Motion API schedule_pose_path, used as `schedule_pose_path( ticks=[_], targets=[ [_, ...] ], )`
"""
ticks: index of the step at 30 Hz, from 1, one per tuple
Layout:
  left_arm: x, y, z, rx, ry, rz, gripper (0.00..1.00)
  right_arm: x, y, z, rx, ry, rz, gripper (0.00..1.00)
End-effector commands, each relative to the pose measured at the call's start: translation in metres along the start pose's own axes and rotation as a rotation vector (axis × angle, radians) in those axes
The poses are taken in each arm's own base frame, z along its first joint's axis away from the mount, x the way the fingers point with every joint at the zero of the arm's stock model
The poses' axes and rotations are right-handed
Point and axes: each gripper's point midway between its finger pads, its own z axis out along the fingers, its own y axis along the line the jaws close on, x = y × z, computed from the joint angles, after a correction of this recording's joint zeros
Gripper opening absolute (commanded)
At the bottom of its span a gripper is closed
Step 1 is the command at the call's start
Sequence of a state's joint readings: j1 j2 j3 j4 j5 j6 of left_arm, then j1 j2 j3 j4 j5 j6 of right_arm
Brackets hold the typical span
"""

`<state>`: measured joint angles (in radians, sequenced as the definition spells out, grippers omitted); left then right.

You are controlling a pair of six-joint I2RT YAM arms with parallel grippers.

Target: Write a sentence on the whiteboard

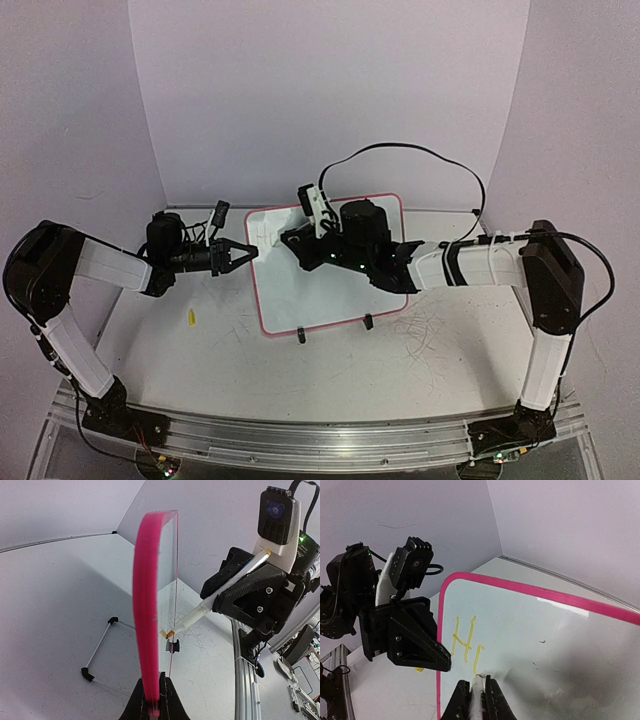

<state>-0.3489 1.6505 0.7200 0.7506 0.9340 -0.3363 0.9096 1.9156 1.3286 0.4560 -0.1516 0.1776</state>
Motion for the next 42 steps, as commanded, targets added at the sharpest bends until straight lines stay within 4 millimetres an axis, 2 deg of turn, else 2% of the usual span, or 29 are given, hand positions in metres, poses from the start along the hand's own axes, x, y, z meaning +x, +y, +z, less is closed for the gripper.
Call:
schedule_pose_path(
  ticks=[1,7,19,29,42],
  targets=[
    [-0.02,-0.003,0.001,-0.016,-0.034,0.116,0.0,-0.03,-0.015,-0.012,0.084,-0.085,-0.004,0.0],
    [-0.02,-0.004,0.001,-0.015,-0.035,0.117,0.0,-0.041,-0.013,-0.009,0.08,-0.114,-0.008,0.0],
    [-0.02,-0.003,0.001,-0.015,-0.034,0.117,0.0,-0.049,-0.013,-0.005,0.081,-0.13,-0.011,0.0],
    [-0.02,-0.004,0.001,-0.015,-0.035,0.118,0.0,-0.05,-0.012,-0.001,0.076,-0.131,-0.013,0.0],
    [-0.02,-0.004,0.001,-0.016,-0.035,0.12,0.0,-0.039,-0.009,0.009,0.051,-0.093,-0.01,0.0]
  ],
)
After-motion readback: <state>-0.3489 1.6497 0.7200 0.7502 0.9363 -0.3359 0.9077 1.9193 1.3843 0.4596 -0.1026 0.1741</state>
